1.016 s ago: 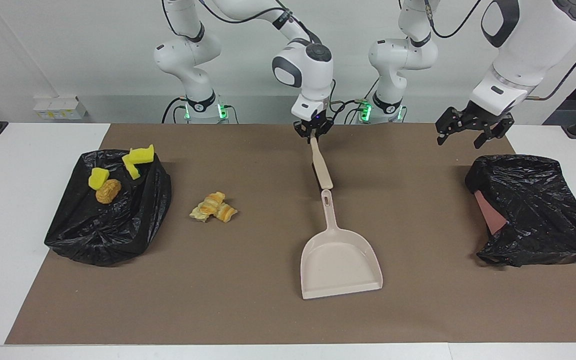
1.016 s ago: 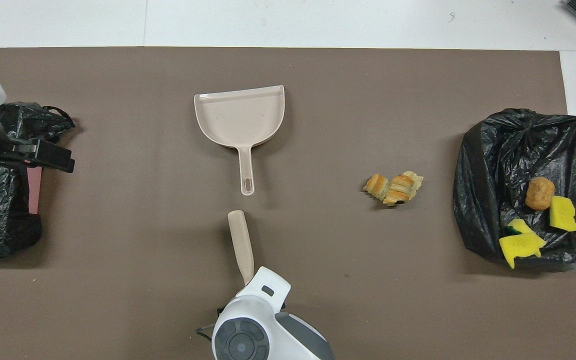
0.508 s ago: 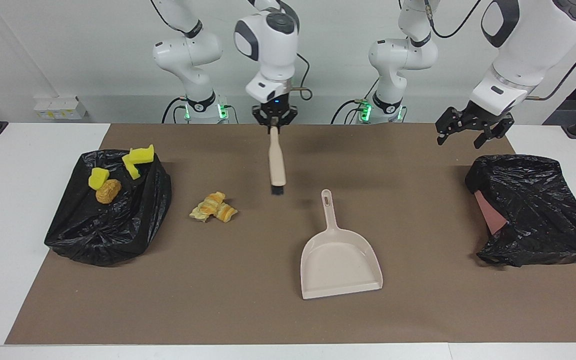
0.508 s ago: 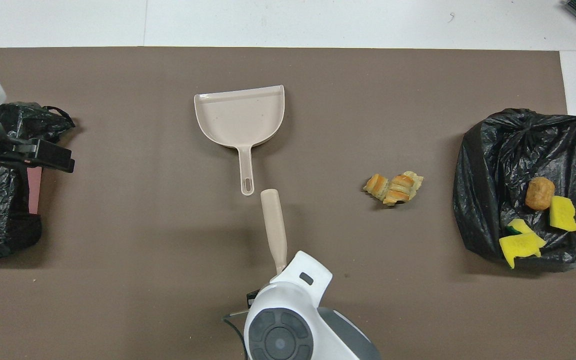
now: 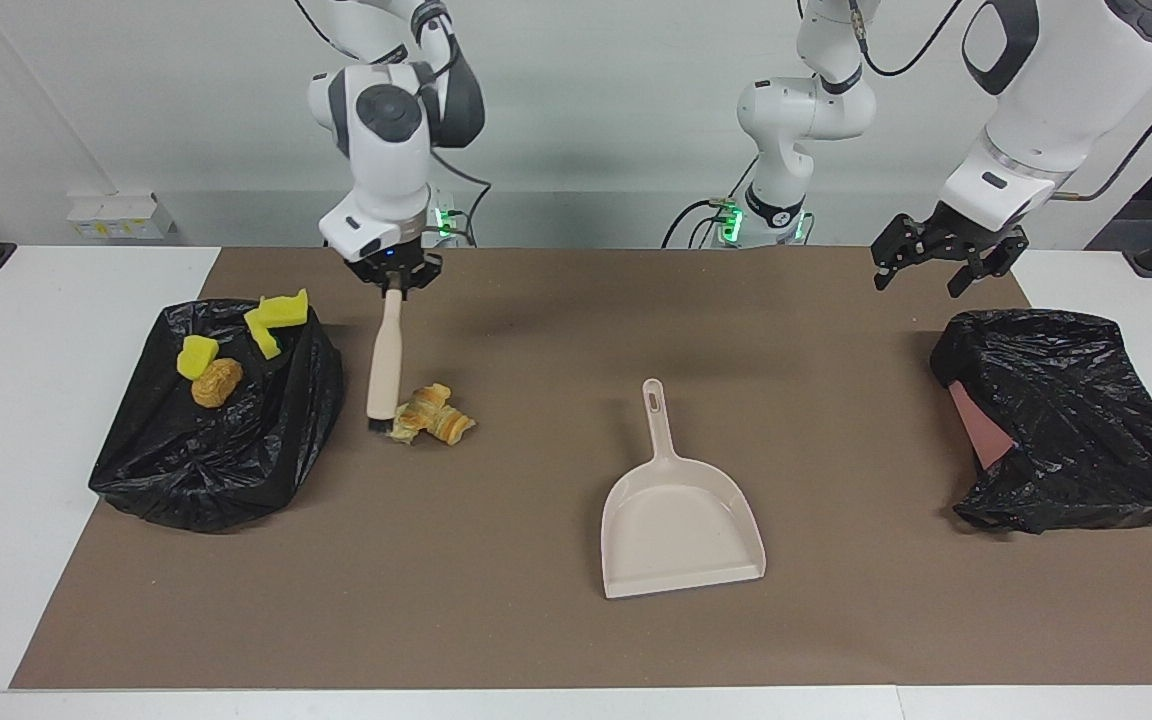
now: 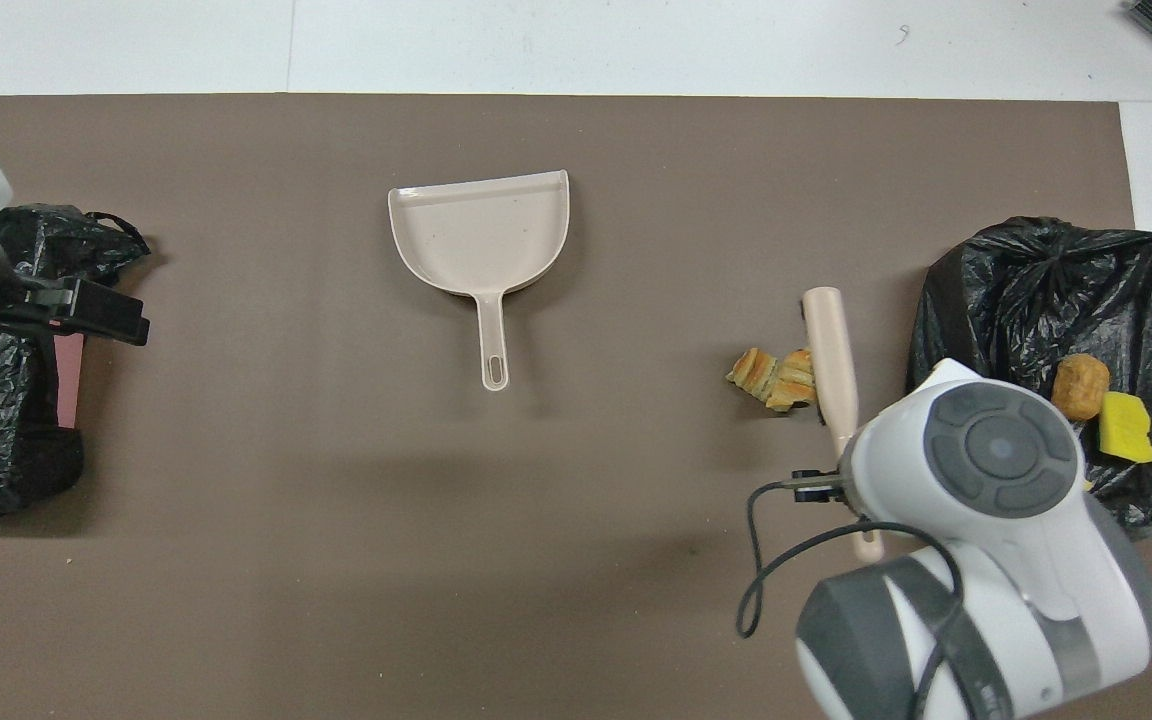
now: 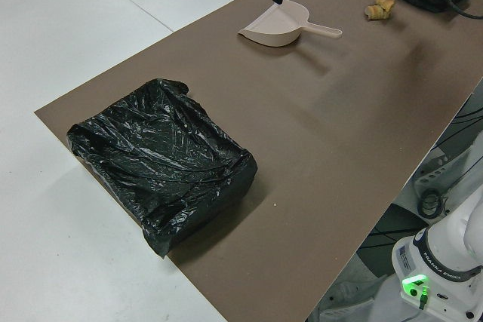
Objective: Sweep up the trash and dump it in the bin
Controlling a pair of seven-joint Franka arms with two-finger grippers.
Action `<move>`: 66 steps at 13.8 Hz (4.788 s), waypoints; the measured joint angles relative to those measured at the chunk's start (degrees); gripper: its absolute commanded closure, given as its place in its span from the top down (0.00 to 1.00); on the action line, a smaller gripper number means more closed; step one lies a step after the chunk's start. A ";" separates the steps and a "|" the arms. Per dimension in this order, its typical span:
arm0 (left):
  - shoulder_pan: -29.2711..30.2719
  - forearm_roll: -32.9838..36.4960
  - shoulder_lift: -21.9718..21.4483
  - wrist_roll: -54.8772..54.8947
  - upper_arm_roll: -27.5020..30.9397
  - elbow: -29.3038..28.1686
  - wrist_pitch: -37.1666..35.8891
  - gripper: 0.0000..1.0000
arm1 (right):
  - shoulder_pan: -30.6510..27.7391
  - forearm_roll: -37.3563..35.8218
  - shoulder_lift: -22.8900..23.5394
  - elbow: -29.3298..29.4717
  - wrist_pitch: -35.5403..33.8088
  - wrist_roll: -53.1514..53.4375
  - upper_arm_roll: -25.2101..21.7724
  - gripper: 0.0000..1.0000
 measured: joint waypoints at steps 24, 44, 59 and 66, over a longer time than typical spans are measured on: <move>-21.68 4.81 17.81 -32.46 -3.00 -9.36 34.23 1.00 | 0.04 5.00 4.27 3.33 2.47 -7.57 0.28 0.00; -21.26 10.00 16.11 -14.70 -1.41 -10.54 30.44 0.00 | -0.09 4.90 2.12 -1.33 2.16 -7.63 0.28 0.00; -16.53 10.11 7.00 54.02 -2.02 -25.65 30.19 0.00 | 9.15 13.51 7.34 -7.61 13.59 0.89 0.91 0.00; -23.39 10.22 2.97 50.52 -2.43 -34.00 35.20 0.00 | 18.90 25.05 11.31 -5.39 20.14 4.05 1.02 0.00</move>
